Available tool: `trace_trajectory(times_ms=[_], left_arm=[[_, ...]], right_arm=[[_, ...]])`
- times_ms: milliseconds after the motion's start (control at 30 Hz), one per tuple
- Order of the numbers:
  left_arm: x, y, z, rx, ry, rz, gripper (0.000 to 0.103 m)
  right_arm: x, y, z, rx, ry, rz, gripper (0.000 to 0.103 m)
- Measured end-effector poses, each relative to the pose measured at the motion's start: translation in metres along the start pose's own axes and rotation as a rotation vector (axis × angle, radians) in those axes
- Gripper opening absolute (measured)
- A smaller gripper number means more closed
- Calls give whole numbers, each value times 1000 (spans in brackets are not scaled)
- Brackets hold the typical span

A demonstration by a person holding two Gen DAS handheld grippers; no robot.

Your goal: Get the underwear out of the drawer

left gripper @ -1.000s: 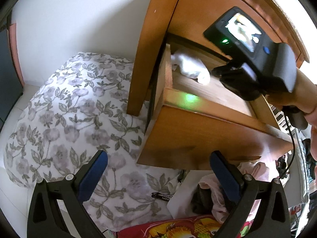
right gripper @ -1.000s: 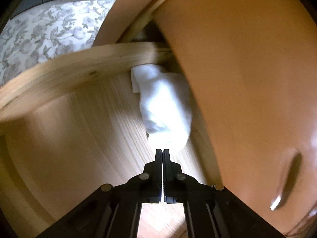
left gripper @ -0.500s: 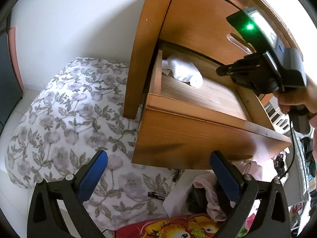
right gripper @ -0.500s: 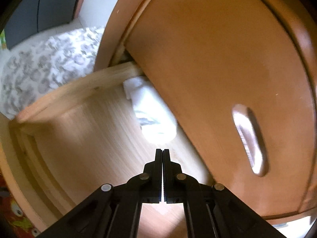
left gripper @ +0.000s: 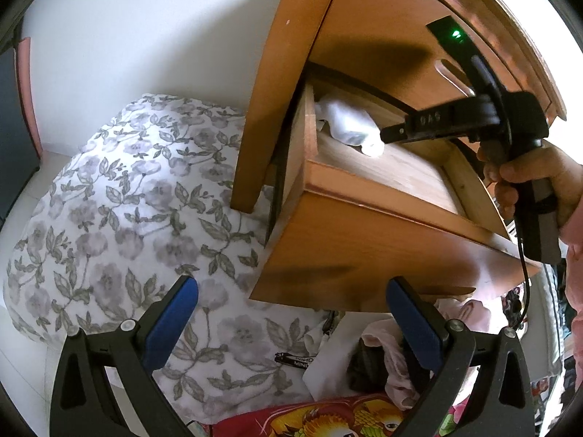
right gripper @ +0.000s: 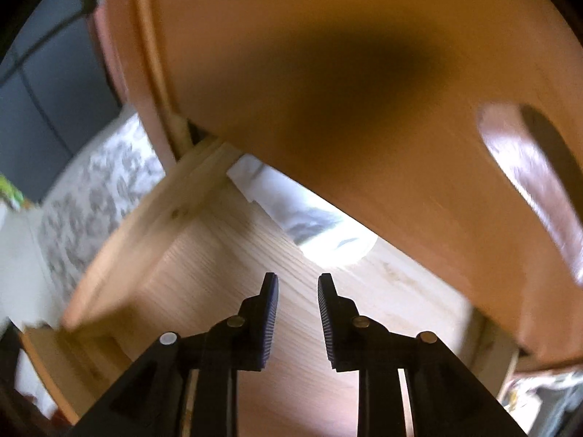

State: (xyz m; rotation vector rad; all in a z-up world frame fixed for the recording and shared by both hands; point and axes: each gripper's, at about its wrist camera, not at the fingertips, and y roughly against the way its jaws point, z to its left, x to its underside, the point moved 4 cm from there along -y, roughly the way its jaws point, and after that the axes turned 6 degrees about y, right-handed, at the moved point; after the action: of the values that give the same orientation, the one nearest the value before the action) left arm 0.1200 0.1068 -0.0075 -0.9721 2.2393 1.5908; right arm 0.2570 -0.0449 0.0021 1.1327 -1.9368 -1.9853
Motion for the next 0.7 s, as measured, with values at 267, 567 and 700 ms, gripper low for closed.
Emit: trace_trajectory(times_ms=[267, 567, 700], left_arm=[[-1, -2, 6, 4, 16, -4, 103], [-1, -2, 7, 9, 22, -5, 103], [-1, -2, 8, 7, 27, -6, 103]], right_arm=[[6, 3, -23, -102, -333, -37, 25], [26, -14, -53, -169, -643, 1, 25], [32, -26, -59, -195, -756, 27, 25]])
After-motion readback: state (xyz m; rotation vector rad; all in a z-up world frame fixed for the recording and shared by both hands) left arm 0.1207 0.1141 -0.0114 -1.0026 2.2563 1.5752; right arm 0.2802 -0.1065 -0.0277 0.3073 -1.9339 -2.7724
